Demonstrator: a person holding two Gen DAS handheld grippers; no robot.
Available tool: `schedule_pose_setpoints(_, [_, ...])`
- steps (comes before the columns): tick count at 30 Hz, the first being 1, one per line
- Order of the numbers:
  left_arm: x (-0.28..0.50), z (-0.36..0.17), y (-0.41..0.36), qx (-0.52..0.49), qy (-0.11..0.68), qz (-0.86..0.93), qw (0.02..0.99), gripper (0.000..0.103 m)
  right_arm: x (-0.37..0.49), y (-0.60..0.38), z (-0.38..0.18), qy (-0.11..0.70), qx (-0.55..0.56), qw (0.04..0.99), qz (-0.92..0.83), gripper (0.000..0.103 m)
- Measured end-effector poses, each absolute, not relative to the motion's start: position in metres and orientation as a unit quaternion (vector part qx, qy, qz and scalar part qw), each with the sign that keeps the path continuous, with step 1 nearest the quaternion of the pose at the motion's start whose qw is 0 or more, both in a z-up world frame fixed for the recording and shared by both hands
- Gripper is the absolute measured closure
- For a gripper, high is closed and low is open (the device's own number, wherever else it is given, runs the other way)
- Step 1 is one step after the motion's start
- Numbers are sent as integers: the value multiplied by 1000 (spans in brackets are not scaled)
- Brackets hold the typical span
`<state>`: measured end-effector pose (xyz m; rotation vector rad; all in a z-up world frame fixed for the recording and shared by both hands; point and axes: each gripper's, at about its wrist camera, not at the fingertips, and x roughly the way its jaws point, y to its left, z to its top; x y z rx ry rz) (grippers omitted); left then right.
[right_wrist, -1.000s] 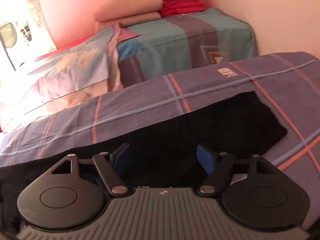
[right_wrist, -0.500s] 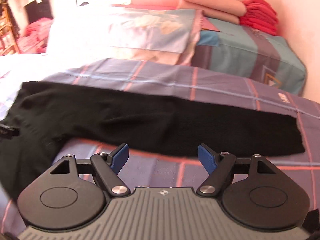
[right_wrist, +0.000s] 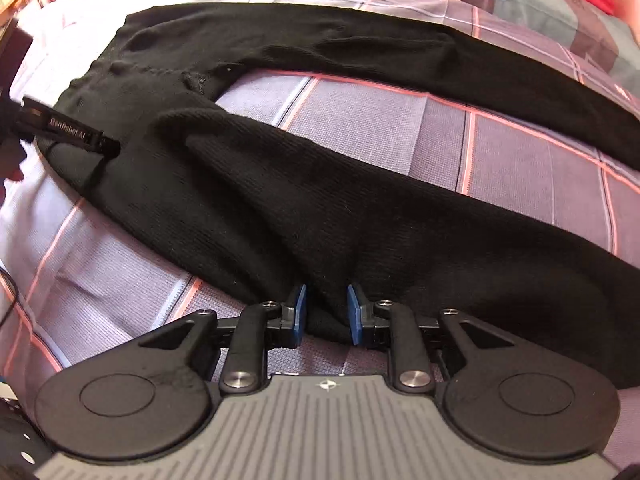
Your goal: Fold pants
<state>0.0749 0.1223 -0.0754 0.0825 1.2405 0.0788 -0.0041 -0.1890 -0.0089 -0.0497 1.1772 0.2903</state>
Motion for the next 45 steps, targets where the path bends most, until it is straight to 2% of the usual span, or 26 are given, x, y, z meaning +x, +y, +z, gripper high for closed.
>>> schedule_pose_setpoints(2, [74,-68,117,49,582,40,811,0,-1,-207,7,521,16,846,113,76])
schedule_pose_setpoints(4, [73,-57,109,51,572,32,818,0,2,-228,16,493,8,869,52,53])
schedule_pose_setpoints(5, [73,-52,105,46,567,21,822,0,3,-237,14,489,-2,872,22,48])
schedule_pose_setpoints(7, [74,-47,96,36,560,-2,827,0,7,-256,2,505,-20,862,-26,46])
schedule_pose_setpoints(9, [79,-49,81,43,561,-15,827,0,3,-273,-19,554,-33,830,-47,45])
schedule_pose_setpoints(11, [84,-60,69,55,581,-19,812,0,-8,-286,-15,554,-19,831,-40,39])
schedule_pose_setpoints(12, [84,-66,66,58,595,-18,802,0,-10,-292,-12,564,-9,825,-45,31])
schedule_pose_setpoints(13, [84,-72,68,56,599,-16,799,0,-11,-301,-8,569,15,821,-51,29])
schedule_pose_setpoints(15, [81,-74,75,39,594,-14,804,0,-15,-318,5,542,37,836,-71,34])
schedule_pose_setpoints(19, [83,-70,70,50,599,-5,799,0,-11,-340,13,504,37,855,-118,29])
schedule_pose_setpoints(22, [86,-68,59,79,599,3,797,0,-6,-358,-14,554,12,822,-134,27])
schedule_pose_setpoints(25, [87,-68,54,94,601,7,794,0,-14,-381,-11,562,55,814,-133,19])
schedule_pose_setpoints(27, [87,-68,53,94,603,7,792,0,-16,-391,-5,560,62,811,-159,20])
schedule_pose_setpoints(30, [88,-68,54,88,607,10,790,0,-16,-391,6,533,68,828,-160,27])
schedule_pose_setpoints(34, [88,-68,50,99,604,12,791,0,-6,-388,3,524,54,837,-148,23])
schedule_pose_setpoints(37, [88,-69,50,109,601,12,792,0,-1,-396,-17,551,64,821,-139,21])
schedule_pose_setpoints(42, [84,-68,47,107,601,14,792,0,-8,-402,-11,575,59,799,-167,20])
schedule_pose_setpoints(45, [86,-68,48,102,601,15,792,0,-7,-387,2,557,36,811,-174,26])
